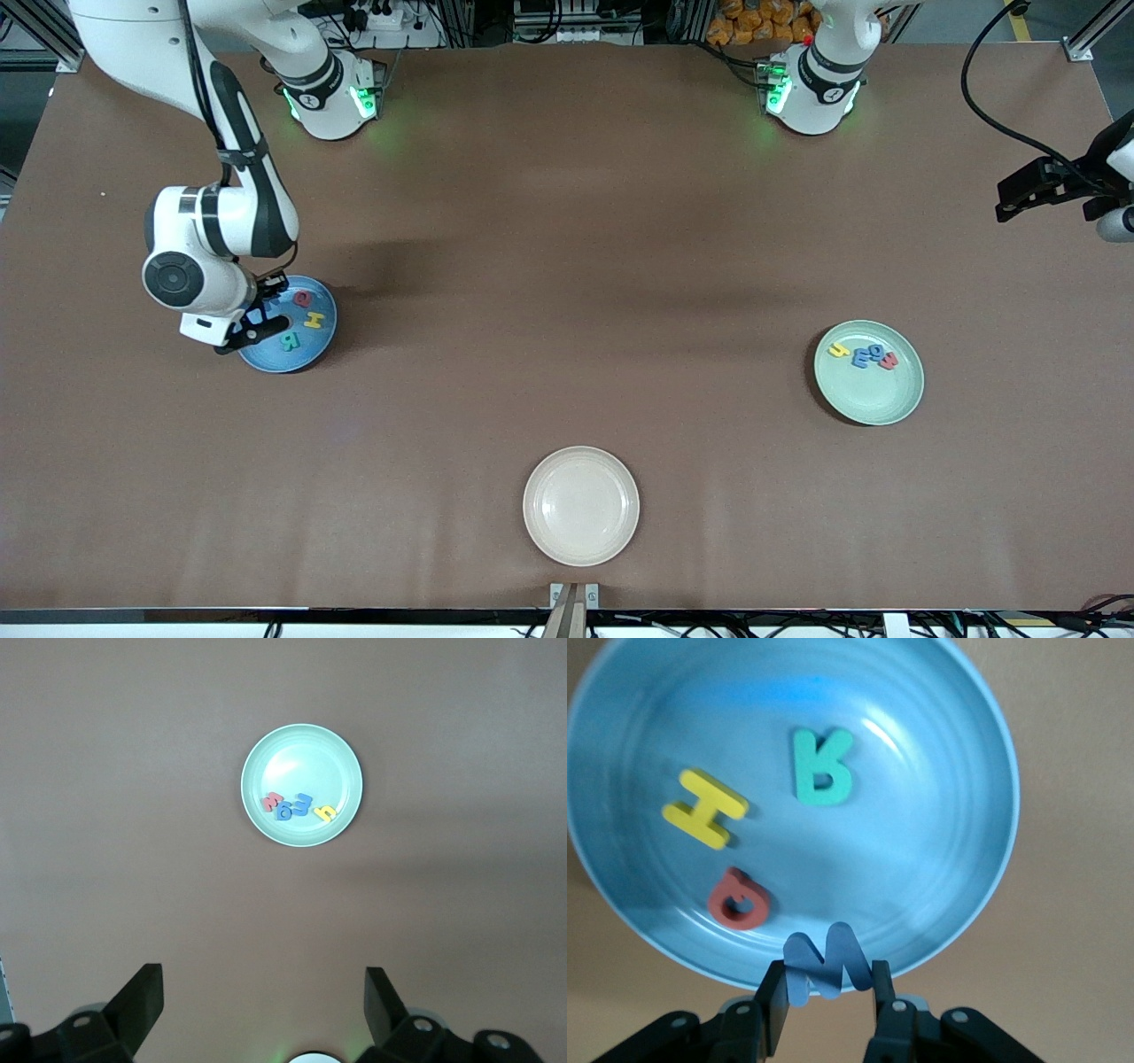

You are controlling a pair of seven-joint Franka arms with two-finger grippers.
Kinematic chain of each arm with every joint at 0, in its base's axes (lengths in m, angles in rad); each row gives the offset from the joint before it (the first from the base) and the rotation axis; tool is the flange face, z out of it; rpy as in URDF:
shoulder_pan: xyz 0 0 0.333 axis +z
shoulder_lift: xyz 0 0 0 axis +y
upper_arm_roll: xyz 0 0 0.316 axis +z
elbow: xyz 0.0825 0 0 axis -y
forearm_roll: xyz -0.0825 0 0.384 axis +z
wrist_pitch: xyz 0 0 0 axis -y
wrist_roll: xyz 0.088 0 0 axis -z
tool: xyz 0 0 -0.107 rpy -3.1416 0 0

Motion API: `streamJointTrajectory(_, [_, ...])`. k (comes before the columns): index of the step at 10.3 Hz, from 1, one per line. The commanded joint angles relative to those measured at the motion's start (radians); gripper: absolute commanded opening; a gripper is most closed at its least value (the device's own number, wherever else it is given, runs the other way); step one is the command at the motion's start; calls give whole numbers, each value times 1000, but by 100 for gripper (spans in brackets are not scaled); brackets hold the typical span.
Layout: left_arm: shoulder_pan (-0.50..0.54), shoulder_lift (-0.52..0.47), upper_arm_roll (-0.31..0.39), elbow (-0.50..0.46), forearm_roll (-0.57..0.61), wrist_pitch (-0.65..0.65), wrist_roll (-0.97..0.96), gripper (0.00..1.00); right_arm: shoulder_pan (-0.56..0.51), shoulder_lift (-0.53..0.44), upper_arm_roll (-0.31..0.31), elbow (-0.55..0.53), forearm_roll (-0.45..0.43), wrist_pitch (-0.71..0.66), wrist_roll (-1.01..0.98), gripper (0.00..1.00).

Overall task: Sort uppercase to blue plate, lowercase to green plate
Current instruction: 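Carry the blue W to the blue plate with the right gripper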

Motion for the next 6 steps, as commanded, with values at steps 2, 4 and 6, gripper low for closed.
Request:
streamJointTrajectory(2, [24, -4, -7, -1, 19, -13, 40, 100, 2, -33, -6, -47, 65, 22, -39, 90])
streamJointTrajectory(4, [9, -4, -19, -1, 22, -13, 29, 100, 5, -35, -5, -38, 67, 5, -29, 99])
streamJointTrajectory(6, [33, -3, -13, 0, 16, -13, 49, 100, 4, -41, -9, 11, 134, -91, 37, 98])
